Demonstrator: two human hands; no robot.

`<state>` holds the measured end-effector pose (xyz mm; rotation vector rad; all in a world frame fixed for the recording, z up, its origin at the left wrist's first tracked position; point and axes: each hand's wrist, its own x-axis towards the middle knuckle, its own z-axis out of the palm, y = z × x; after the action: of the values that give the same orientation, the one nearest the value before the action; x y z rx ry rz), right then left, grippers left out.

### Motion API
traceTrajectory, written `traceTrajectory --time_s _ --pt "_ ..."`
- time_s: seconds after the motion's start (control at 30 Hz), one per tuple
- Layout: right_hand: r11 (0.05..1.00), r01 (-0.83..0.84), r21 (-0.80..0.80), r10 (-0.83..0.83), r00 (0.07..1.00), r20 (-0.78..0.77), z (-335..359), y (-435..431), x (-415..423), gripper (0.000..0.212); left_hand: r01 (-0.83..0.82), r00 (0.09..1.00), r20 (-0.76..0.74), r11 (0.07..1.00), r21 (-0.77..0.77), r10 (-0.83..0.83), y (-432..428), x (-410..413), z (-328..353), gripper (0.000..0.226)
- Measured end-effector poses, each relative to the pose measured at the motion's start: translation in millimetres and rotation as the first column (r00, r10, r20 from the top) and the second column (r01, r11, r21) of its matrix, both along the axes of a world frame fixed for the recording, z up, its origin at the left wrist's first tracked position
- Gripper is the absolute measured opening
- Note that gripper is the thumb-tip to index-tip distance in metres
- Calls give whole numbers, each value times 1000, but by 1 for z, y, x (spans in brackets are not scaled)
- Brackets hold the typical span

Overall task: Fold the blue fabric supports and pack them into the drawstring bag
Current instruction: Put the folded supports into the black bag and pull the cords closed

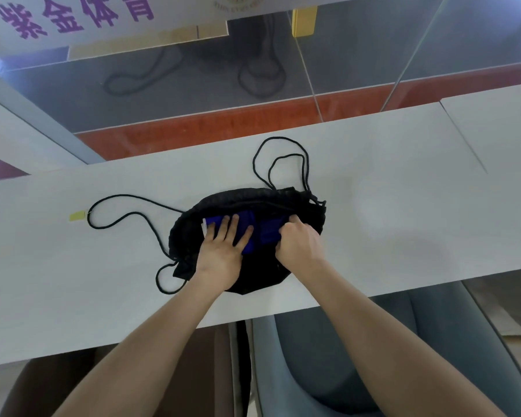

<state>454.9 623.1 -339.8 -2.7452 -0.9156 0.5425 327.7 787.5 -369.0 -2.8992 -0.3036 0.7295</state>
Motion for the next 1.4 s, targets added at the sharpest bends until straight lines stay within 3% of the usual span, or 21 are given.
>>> traceTrajectory --time_s 0.07,0.13,0.2,0.23,0.3,0.4,0.47,0.57,0.6,0.73,0.8,0.87,0.93,1.0,1.1,1.13,1.2,1.23,1.33,1.37,1.4 --pt "999 -24 41 25 1000 -18 6 1 2 24 -23 998 48 993 -114 28 -5 4 17 75" --pt "980 -17 197 22 999 -24 15 -5 5 27 -72 936 313 959 -273 159 -6 0 39 61" --pt "894 98 436 -121 992 25 22 -22 11 18 -142 739 577 918 -369 346 -5 -18 51 34" --pt "845 164 509 -217 975 45 25 -32 18 22 -218 637 631 889 -404 443 -4 -31 54 35" --pt "844 274 461 -322 946 26 25 -47 43 54 -432 483 540 724 -537 689 2 -53 49 67" --pt "956 242 166 -202 953 -228 19 -42 82 99 -618 306 154 319 -719 939 17 -65 30 119" --pt "986 146 83 -111 938 -328 17 -35 94 86 -642 303 77 263 -720 950 24 -67 19 136" --pt "986 92 142 -51 962 -268 24 -36 95 32 -696 315 102 303 -651 944 22 -69 17 156" --pt "985 64 157 -25 971 -239 27 -39 92 23 -704 346 120 342 -623 930 23 -68 18 163" --pt "987 -131 95 148 967 -206 35 -52 80 55 -648 553 193 563 -513 811 30 -58 28 167" --pt "984 -162 73 174 963 -207 37 -55 75 41 -629 574 250 616 -474 780 33 -56 32 146" --pt "980 -131 147 153 976 -154 39 -60 72 10 -538 600 334 676 -504 726 35 -61 34 87" --pt "966 -78 247 111 986 -123 43 -65 71 10 -456 597 385 693 -558 704 42 -66 35 33" --pt "951 -9 310 55 989 -139 53 -70 71 16 -403 513 427 648 -646 744 49 -68 43 25" --pt "883 273 383 -203 956 -211 72 -76 82 19 -371 250 462 525 -766 851 59 -66 72 24" --pt "849 365 381 -282 924 -257 76 -79 86 19 -392 208 433 480 -785 877 61 -65 80 23" --pt "879 384 283 -294 903 -312 77 -86 88 18 -416 225 328 395 -819 917 66 -63 78 21" --pt "928 307 209 -232 919 -320 75 -88 87 23 -427 238 258 340 -838 936 66 -62 77 27" --pt "978 167 123 -115 930 -349 66 -83 77 40 -484 322 -1 164 -860 947 67 -60 72 119" --pt "971 186 154 -118 922 -370 65 -79 74 37 -504 360 -30 168 -848 932 67 -61 69 134" --pt "964 198 178 -119 919 -377 64 -73 71 33 -520 377 -27 187 -834 926 69 -62 66 131"
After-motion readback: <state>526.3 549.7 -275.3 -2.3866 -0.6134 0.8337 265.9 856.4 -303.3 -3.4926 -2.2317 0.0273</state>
